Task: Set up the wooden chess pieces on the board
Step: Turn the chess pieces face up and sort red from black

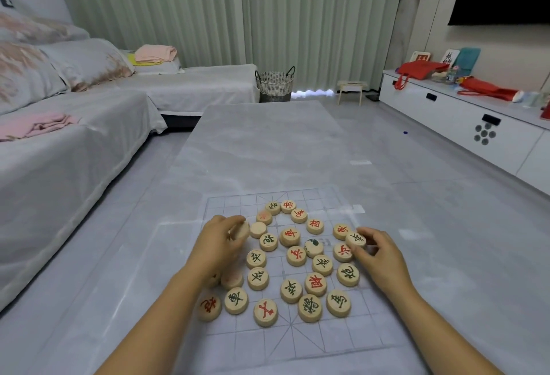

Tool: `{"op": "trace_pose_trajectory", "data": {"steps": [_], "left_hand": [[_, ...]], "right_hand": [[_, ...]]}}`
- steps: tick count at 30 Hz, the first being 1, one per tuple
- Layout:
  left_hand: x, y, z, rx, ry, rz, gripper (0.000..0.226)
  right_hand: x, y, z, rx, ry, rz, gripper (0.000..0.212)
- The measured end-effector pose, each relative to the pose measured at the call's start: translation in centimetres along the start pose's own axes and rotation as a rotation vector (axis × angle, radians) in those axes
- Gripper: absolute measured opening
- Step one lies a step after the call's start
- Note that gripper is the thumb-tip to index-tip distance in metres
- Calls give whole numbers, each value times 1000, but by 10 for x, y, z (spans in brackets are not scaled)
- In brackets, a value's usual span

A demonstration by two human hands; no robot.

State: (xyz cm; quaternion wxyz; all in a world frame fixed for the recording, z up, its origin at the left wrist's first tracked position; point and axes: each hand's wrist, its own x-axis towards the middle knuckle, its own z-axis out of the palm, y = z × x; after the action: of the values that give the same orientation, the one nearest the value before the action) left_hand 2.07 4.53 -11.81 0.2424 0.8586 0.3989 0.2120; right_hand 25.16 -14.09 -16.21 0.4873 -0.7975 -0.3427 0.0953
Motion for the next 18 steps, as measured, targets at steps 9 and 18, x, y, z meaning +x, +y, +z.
{"op": "trace_pose_trajectory", "data": {"steps": [9,18], "left_hand": [[-127,-29,-14,-623,85,-177,36],[-151,-17,12,-211,131,36,30]], "right_hand": [[-58,-14,-13,-32,-58,23,36],[-92,-6,-21,-352,-37,10,37]]}}
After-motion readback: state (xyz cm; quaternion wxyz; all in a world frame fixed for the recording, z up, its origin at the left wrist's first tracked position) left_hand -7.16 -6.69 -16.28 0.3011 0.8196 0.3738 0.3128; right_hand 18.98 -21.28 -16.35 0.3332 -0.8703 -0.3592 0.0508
